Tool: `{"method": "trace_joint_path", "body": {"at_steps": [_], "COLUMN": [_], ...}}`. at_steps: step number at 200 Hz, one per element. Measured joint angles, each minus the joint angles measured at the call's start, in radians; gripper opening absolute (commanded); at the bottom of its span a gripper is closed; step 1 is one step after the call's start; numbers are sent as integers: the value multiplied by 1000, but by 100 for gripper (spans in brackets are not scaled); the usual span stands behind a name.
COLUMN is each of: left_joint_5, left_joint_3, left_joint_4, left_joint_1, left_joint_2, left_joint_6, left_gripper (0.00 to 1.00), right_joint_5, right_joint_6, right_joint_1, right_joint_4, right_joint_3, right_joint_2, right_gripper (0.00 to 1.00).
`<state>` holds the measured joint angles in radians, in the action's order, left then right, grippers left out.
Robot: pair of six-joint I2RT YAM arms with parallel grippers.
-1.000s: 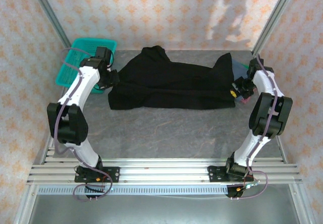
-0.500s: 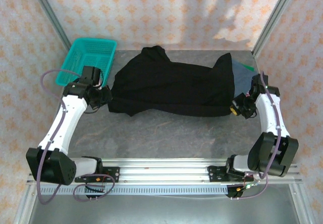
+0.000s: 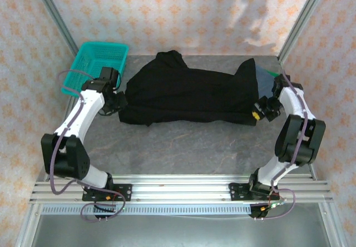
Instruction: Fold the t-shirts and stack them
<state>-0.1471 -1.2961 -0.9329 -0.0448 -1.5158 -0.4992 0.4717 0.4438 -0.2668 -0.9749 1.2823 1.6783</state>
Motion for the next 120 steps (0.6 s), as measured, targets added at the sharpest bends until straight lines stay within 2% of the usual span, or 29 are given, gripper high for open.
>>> {"method": "trace_joint_path", "body": {"at_steps": [35,120], "left_joint_5": [12,56], "left_joint_3": [-67,-195], "left_joint_4": [29,40], "left_joint_1": [0,0], "left_joint_2": [-86,-278], "left_joint_6": [15,38], "left_gripper": [0,0], "right_joint_5": [4,-4], "right_joint_6": [-19,-53], "right_joint_1": [6,23], "right_joint_4": [10,9], "right_joint_3": [122,237], "right_joint_2": [94,228], "right_gripper": [0,0]}}
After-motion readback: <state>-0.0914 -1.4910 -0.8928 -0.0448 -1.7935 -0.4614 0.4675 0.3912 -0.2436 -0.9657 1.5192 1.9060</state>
